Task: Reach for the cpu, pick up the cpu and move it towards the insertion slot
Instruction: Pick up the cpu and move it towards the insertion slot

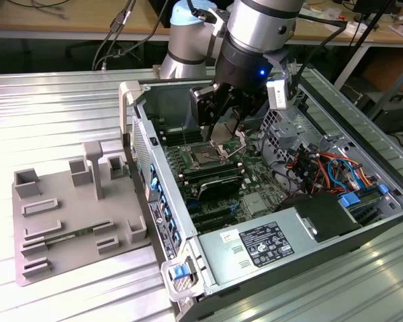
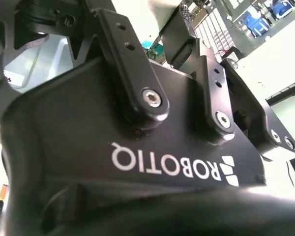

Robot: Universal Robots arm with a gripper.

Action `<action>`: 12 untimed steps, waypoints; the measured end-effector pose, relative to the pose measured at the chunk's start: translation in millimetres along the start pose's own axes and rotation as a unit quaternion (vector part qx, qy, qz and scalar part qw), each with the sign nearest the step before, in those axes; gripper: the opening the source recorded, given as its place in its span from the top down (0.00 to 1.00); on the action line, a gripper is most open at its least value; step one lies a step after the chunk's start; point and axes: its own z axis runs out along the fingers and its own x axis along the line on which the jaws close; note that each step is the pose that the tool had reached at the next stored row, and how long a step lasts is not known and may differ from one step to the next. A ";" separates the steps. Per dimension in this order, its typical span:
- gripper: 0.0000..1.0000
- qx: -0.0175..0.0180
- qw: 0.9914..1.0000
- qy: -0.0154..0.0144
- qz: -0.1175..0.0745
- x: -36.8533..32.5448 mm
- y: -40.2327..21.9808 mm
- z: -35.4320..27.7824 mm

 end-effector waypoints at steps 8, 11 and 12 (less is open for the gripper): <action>0.45 0.000 1.000 0.000 0.000 -7.7 -0.8 2.6; 0.45 0.000 1.000 0.000 0.000 -10.7 -1.2 3.6; 0.45 0.000 1.000 0.000 0.000 -11.4 -1.2 3.9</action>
